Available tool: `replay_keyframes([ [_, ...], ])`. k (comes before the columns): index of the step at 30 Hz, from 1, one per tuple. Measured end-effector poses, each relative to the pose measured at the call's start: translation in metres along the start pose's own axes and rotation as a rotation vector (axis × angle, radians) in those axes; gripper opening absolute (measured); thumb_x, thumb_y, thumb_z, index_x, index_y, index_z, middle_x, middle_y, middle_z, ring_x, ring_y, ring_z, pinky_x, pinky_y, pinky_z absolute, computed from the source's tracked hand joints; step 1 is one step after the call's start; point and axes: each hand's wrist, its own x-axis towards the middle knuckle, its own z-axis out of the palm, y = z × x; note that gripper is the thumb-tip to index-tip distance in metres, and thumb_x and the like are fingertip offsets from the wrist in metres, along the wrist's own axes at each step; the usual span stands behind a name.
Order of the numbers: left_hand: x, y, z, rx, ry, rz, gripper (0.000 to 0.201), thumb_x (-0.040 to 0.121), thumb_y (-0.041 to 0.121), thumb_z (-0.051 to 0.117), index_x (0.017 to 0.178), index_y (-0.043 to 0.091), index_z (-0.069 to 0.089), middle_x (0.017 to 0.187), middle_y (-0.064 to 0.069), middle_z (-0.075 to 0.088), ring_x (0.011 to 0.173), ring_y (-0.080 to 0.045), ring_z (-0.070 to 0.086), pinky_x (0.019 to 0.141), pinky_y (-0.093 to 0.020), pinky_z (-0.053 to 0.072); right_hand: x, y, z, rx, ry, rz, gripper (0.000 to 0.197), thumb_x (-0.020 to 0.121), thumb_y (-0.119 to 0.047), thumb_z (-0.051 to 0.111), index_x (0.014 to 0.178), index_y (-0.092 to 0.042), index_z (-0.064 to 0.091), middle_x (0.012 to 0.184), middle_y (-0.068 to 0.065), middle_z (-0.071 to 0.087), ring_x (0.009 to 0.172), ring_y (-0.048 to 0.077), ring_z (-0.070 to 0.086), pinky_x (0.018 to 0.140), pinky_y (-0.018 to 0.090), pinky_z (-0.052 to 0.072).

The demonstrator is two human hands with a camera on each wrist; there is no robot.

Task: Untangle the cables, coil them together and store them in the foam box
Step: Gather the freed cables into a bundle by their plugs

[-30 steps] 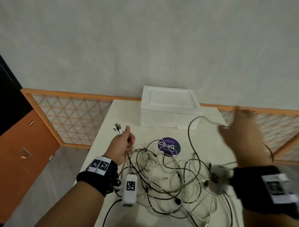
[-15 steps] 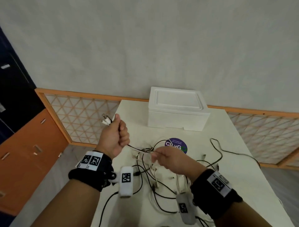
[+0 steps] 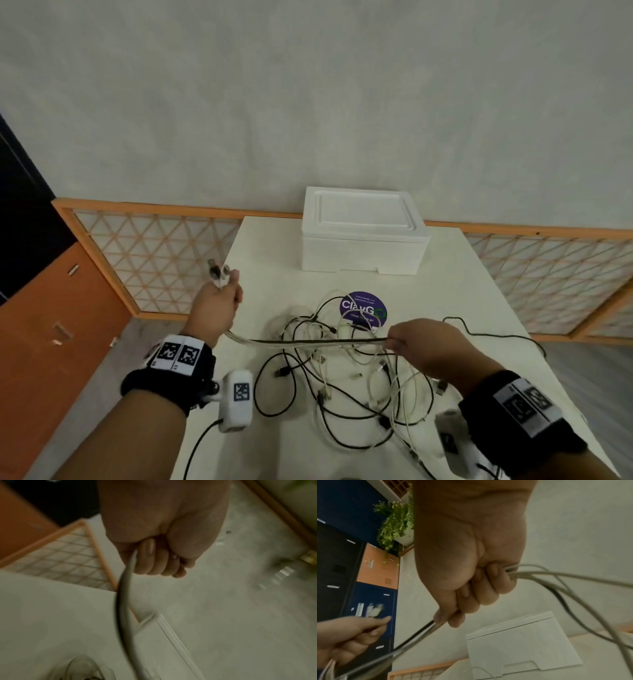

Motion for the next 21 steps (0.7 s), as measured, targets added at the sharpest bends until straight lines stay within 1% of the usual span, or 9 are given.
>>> replay_keyframes([
  [3, -0.019, 0.015, 0.038, 0.434, -0.255, 0.271, 0.042, 0.098, 0.039, 0.047, 0.062, 0.022, 0.061, 0.071, -0.007, 0.064, 0.065, -0.025, 0.059, 0.068, -0.036, 0.046, 0.01, -0.02, -0.006, -0.168, 0.092, -0.03, 0.031, 0.098, -0.044, 0.037, 0.104, -0.022, 0.058, 0.108, 0.0, 0.064, 0.105, 0.022, 0.059, 0.078, 0.031, 0.043],
  [6, -0.043, 0.031, 0.085, 0.525, -0.515, 0.44, 0.033, 0.096, 0.039, 0.039, 0.093, 0.028, 0.069, 0.106, 0.002, 0.069, 0.099, -0.017, 0.063, 0.09, -0.034, 0.048, 0.019, -0.039, -0.017, -0.245, 0.211, -0.113, 0.021, 0.097, -0.034, 0.041, 0.098, -0.022, 0.058, 0.085, -0.001, 0.061, 0.091, 0.025, 0.064, 0.064, 0.03, 0.04],
  [7, -0.05, 0.033, 0.098, 0.529, -0.588, 0.453, 0.037, 0.096, 0.045, 0.036, 0.098, 0.027, 0.068, 0.106, 0.001, 0.069, 0.099, -0.017, 0.063, 0.091, -0.034, 0.048, 0.02, -0.043, -0.02, -0.262, 0.244, -0.127, 0.017, 0.095, -0.029, 0.042, 0.094, -0.022, 0.057, 0.073, -0.002, 0.053, 0.084, 0.026, 0.064, 0.06, 0.03, 0.04],
  [9, -0.06, 0.036, 0.112, 0.427, -0.672, 0.37, 0.049, 0.097, 0.056, 0.033, 0.091, 0.021, 0.066, 0.094, -0.002, 0.07, 0.086, -0.013, 0.063, 0.085, -0.031, 0.048, 0.021, -0.045, -0.026, -0.233, 0.302, -0.128, 0.017, 0.094, -0.029, 0.041, 0.088, -0.023, 0.056, 0.066, -0.004, 0.048, 0.076, 0.024, 0.063, 0.06, 0.03, 0.045],
  [11, -0.061, 0.037, 0.114, 0.402, -0.686, 0.324, 0.066, 0.09, 0.067, 0.033, 0.086, 0.01, 0.065, 0.081, -0.008, 0.066, 0.071, -0.013, 0.056, 0.075, -0.03, 0.043, 0.019, -0.039, -0.026, -0.138, 0.329, -0.135, 0.028, 0.096, -0.041, 0.037, 0.093, -0.024, 0.059, 0.08, -0.003, 0.06, 0.081, 0.02, 0.062, 0.067, 0.033, 0.05],
  [13, -0.055, 0.039, 0.107, 0.504, -0.691, 0.37, 0.064, 0.086, 0.069, 0.042, 0.086, 0.01, 0.067, 0.077, -0.005, 0.066, 0.069, -0.016, 0.058, 0.072, -0.031, 0.045, 0.016, -0.03, -0.023, 0.006, 0.313, -0.155, 0.033, 0.097, -0.046, 0.037, 0.097, -0.023, 0.061, 0.092, -0.002, 0.064, 0.087, 0.017, 0.059, 0.073, 0.034, 0.049],
  [16, -0.037, 0.034, 0.087, 0.733, -0.65, 0.464, 0.027, 0.09, 0.048, 0.057, 0.084, 0.026, 0.071, 0.082, 0.004, 0.07, 0.078, -0.015, 0.063, 0.074, -0.031, 0.049, 0.01, -0.001, -0.011, 0.224, 0.284, -0.095, 0.036, 0.097, -0.048, 0.038, 0.091, -0.02, 0.06, 0.086, -0.001, 0.062, 0.081, 0.016, 0.055, 0.07, 0.031, 0.043],
  [19, -0.018, 0.024, 0.061, 0.877, -0.51, 0.452, 0.032, 0.094, 0.046, 0.05, 0.099, 0.025, 0.072, 0.089, 0.001, 0.07, 0.083, -0.02, 0.063, 0.073, -0.031, 0.049, 0.002, 0.034, 0.002, 0.204, 0.233, 0.003, 0.037, 0.097, -0.05, 0.034, 0.083, -0.022, 0.055, 0.081, -0.005, 0.06, 0.078, 0.015, 0.055, 0.071, 0.03, 0.043],
  [21, -0.014, 0.02, 0.049, 0.929, -0.434, 0.401, 0.036, 0.096, 0.047, 0.045, 0.087, 0.021, 0.067, 0.075, 0.001, 0.062, 0.075, -0.023, 0.059, 0.063, -0.03, 0.043, -0.002, 0.044, 0.009, 0.181, 0.199, 0.031, 0.042, 0.095, -0.055, 0.029, 0.082, -0.023, 0.053, 0.078, -0.006, 0.058, 0.077, 0.014, 0.054, 0.071, 0.031, 0.043],
])
